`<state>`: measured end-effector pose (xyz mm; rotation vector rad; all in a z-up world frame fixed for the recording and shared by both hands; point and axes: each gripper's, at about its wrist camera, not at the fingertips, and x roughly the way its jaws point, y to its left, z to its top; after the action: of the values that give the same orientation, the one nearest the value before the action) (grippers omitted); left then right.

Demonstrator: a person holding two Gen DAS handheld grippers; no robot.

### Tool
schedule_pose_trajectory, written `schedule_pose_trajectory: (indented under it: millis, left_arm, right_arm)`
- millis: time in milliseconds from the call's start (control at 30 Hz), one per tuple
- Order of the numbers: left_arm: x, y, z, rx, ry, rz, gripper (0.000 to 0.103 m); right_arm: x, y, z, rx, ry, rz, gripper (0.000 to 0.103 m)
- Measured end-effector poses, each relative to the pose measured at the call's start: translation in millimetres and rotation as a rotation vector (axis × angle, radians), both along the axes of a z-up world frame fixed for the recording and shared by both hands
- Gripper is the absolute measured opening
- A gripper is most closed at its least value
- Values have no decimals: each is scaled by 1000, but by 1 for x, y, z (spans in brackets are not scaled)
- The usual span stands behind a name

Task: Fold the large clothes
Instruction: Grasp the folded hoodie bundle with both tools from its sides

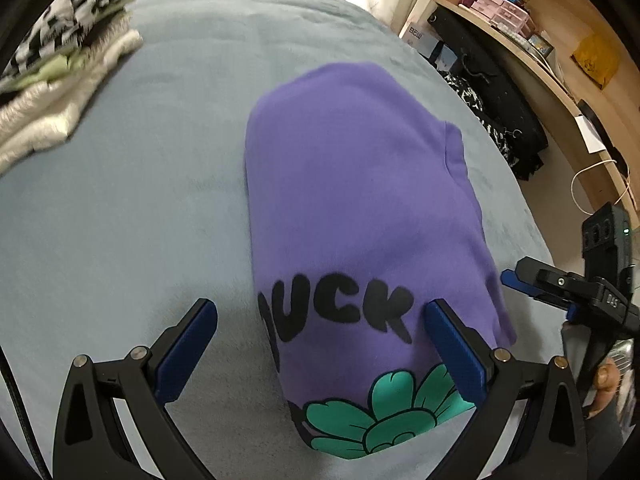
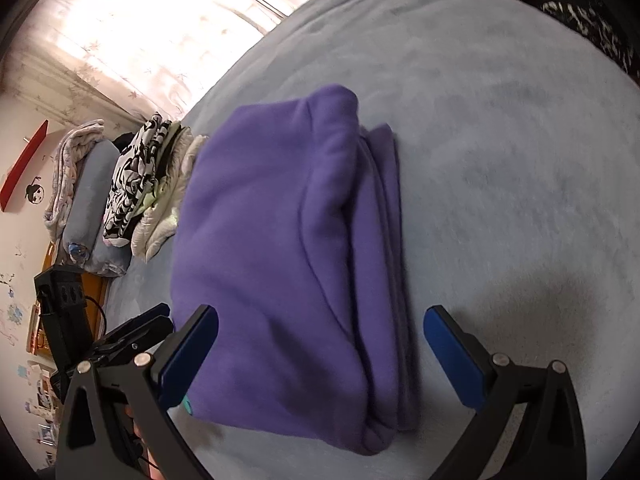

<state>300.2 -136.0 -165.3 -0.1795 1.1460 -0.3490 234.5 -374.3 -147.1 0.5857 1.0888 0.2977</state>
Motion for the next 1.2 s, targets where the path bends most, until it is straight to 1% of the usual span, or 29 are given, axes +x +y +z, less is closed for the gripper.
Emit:
schedule_pose_trajectory:
  millis: [133,300,367,500,600,767,867,1133,1200]
  left_arm:
    - [-2,6,-10,-64,24,1,102]
    - [-1,12,-20,-134,65,-3,102]
    - [-1,13,-25,-166,89,-21,102]
    - [-1,9,-34,-214,125,-52,102]
    - [0,4,-39,-233,137,-76,102]
    - [2,-8,-47,-217,127,-102,103]
    - [4,-11,-50,-228,127,-112,103]
    - [7,-10,-58,-252,132,-126,103]
    - [6,2,-61,-269,136,-126,103]
  right_arm:
    - [1,-3,-14,22,33,16,103]
    - [5,3,-33,36,84,82,103]
    - [7,5,-37,47,86,103,103]
    - [15,9,-44,104,83,134,103]
    - [25,10,-51,146,89,147,103]
    - [37,12,-61,189,93,166,103]
    - [39,13,-64,210,101,159,103]
    - [37,14,-65,197,90,168,103]
    - [36,16,-65,192,78,165,103]
